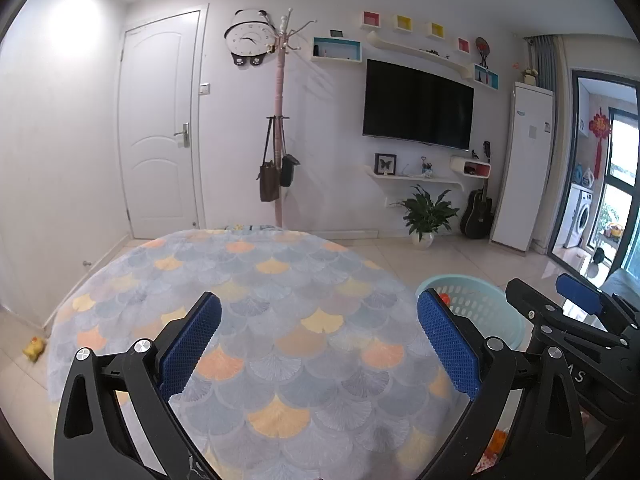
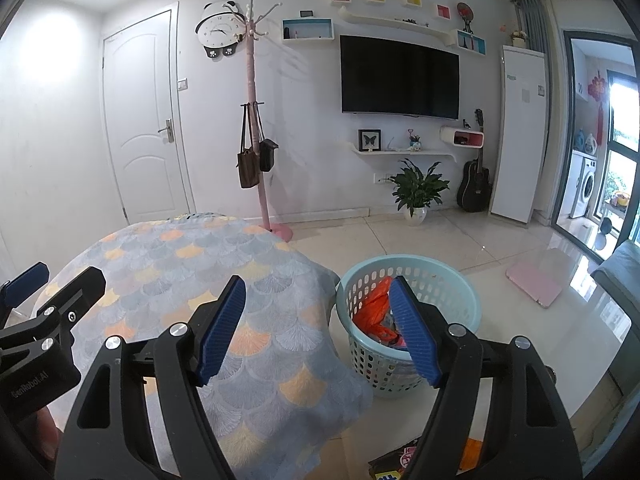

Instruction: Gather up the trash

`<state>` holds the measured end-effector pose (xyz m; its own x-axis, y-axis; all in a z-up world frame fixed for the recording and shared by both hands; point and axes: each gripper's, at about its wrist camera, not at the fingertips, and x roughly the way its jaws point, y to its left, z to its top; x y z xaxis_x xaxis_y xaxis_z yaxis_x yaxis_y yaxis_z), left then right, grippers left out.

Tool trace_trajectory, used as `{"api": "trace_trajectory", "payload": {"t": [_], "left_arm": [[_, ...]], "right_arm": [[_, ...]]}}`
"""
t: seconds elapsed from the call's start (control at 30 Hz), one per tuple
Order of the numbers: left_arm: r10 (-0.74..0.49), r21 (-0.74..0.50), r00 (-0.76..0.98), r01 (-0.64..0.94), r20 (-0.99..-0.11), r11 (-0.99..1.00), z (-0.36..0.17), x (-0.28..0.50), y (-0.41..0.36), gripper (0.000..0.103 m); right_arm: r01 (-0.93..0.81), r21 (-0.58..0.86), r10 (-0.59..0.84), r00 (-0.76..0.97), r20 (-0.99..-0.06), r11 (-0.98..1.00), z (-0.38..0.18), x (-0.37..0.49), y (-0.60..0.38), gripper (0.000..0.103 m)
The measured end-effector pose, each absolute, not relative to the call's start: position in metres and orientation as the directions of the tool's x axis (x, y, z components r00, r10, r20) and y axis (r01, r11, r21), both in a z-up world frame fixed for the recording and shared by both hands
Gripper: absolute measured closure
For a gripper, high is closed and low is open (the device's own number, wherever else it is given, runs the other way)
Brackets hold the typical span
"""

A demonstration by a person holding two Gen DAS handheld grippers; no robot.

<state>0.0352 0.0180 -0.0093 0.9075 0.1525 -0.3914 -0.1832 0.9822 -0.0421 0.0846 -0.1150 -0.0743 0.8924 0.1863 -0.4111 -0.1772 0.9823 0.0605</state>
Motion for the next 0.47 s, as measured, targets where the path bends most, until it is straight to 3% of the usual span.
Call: {"api": "trace_trajectory", "payload": {"t": [0.23, 0.47], "left_arm": [[0.209, -0.011, 0.902, -0.23, -0.377, 0.973, -0.0091, 0.0351, 0.0198, 0.007], [0.177, -0.05, 0.892, -0.216, -0.415, 0.975, -0.0129, 0.041, 0.0274, 0.007]], "right_arm": [[-0.178, 0.065, 0.189, 0.891, -0.413, 0.982, -0.0752, 0.0854, -0.1142, 0.033], [-0.177, 0.064, 0.188, 0.89, -0.416, 0.982, -0.0775, 0.0881, -0.1117, 0.033]]}}
